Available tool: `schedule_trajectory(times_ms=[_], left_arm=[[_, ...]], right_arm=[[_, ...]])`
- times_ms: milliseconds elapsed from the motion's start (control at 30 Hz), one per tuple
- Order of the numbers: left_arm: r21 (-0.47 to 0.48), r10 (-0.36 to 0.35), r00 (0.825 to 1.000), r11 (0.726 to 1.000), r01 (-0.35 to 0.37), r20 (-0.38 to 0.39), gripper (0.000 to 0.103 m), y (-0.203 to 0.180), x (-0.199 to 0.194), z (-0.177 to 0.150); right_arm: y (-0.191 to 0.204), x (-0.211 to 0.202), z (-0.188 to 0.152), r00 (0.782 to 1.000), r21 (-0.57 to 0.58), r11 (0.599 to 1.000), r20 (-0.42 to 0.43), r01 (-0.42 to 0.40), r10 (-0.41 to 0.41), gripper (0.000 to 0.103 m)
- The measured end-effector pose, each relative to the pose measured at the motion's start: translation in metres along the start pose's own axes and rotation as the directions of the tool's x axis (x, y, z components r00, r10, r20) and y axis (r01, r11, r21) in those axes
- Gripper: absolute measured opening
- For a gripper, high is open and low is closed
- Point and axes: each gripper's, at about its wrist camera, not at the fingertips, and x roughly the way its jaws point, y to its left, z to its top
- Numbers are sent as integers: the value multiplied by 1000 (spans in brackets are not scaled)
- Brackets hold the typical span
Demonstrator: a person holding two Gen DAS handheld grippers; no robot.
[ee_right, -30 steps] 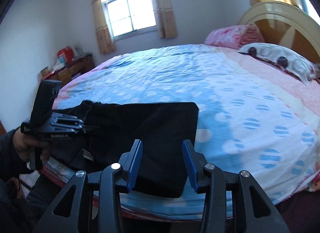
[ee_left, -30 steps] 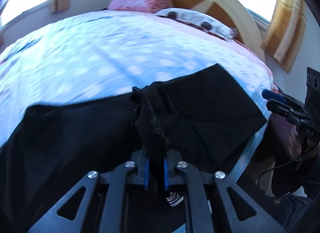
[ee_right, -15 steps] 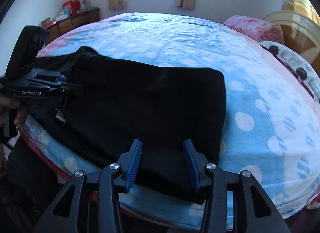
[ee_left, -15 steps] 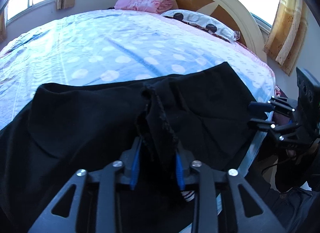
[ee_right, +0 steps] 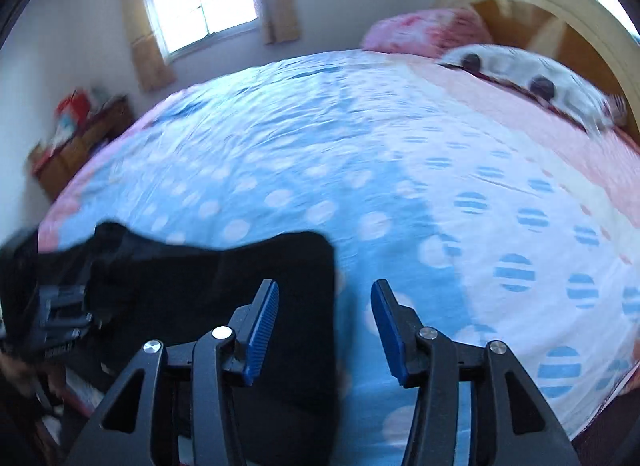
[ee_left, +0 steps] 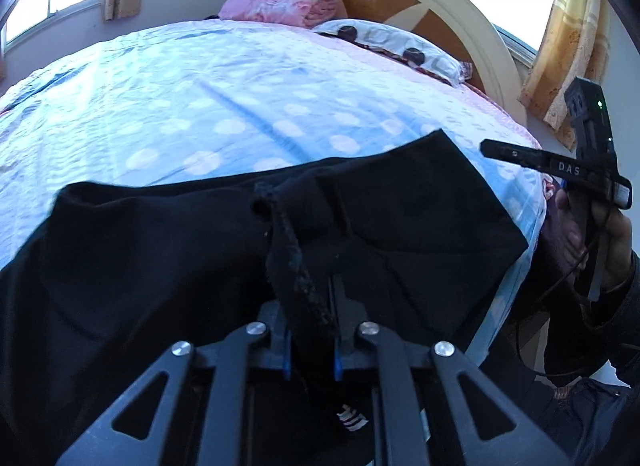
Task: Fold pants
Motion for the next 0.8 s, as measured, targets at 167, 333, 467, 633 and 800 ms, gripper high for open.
schedule_trajectory(times_ms=[167,333,467,633,800], left_arm=[[-7,5,1000,1000,-5,-8,15,6,1,-6],[-7,17,1000,1000,-17,-13,29,4,7,-5],[13,58,998,998,-58,-11,64,0,1,-8],[57,159,987,986,-159,4,71,-5,0,-8],[55,230,973,972,-229,-13,77,0,7,-7]], right_arm=[[20,-6,-3,993,-68,992,46,-110,113,54],[44,48,-22,985,-150,982,-144,-118,97,58],[59,31,-23,995,-249,966,-87,-74,54,58],[59,-7,-44,982,-237,955,-93,-180,162,59],[59,7,-86,984,-313,941,-153,-130,85,59]])
